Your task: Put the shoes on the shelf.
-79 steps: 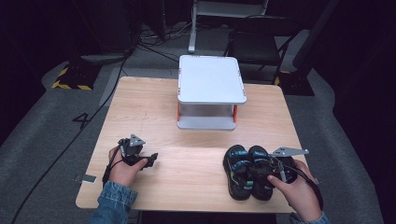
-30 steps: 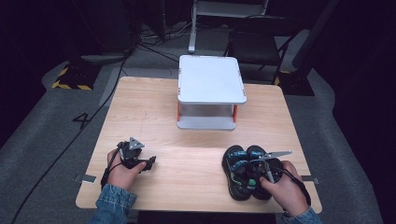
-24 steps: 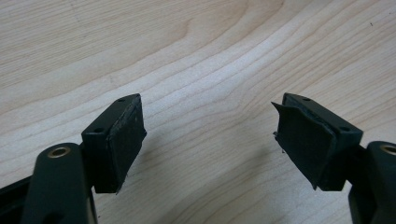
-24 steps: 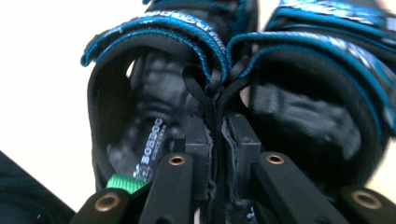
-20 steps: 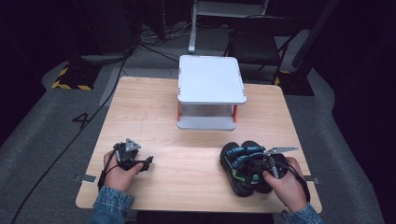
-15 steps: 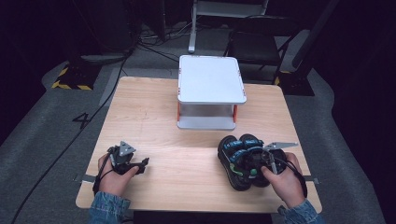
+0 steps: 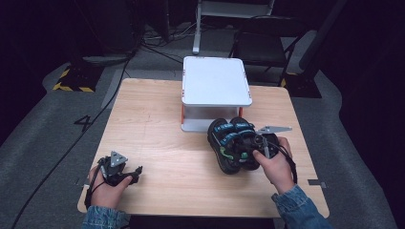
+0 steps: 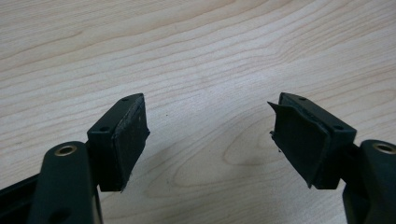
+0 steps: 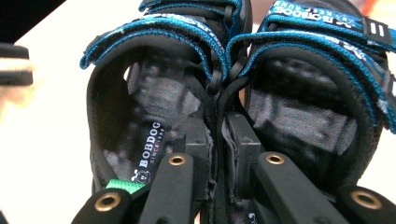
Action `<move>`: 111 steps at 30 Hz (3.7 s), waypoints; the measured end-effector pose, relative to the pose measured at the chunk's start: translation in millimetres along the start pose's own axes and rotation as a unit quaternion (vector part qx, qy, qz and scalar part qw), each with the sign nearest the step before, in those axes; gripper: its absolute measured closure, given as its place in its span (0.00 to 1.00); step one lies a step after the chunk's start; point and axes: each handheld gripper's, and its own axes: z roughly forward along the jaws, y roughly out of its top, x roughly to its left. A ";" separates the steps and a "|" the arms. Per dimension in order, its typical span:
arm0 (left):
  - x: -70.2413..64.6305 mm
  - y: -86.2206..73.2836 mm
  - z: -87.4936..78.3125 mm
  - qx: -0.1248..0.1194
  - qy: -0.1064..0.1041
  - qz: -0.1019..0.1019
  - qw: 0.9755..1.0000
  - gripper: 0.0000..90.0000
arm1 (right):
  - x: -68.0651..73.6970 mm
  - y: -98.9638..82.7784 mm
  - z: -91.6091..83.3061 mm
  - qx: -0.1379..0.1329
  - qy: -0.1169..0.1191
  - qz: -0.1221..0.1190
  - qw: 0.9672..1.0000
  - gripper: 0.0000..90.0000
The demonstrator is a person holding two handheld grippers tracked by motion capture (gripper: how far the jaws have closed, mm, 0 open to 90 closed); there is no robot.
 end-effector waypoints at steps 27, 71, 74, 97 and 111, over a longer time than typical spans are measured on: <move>3.8 -2.2 -2.3 -0.002 -0.004 -0.004 1.000 0.29 | 8.0 79.7 130.7 -0.071 -0.092 -0.002 0.993 0.90; -67.8 87.8 37.3 -0.030 -0.114 0.056 0.991 0.43 | 2.2 -4.9 45.4 -0.136 -0.054 -0.044 0.988 0.68; -71.3 93.4 42.5 -0.029 -0.116 0.061 0.991 0.43 | 5.0 -8.6 47.2 -0.128 -0.052 -0.048 0.989 0.68; -109.4 111.4 87.1 -0.041 -0.177 0.063 0.981 0.88 | 3.4 -25.1 99.0 -0.083 -0.034 -0.028 0.996 0.92; -114.5 126.1 124.6 -0.039 -0.178 0.038 0.982 0.95 | -6.9 -31.3 108.4 -0.090 -0.081 -0.019 0.992 0.96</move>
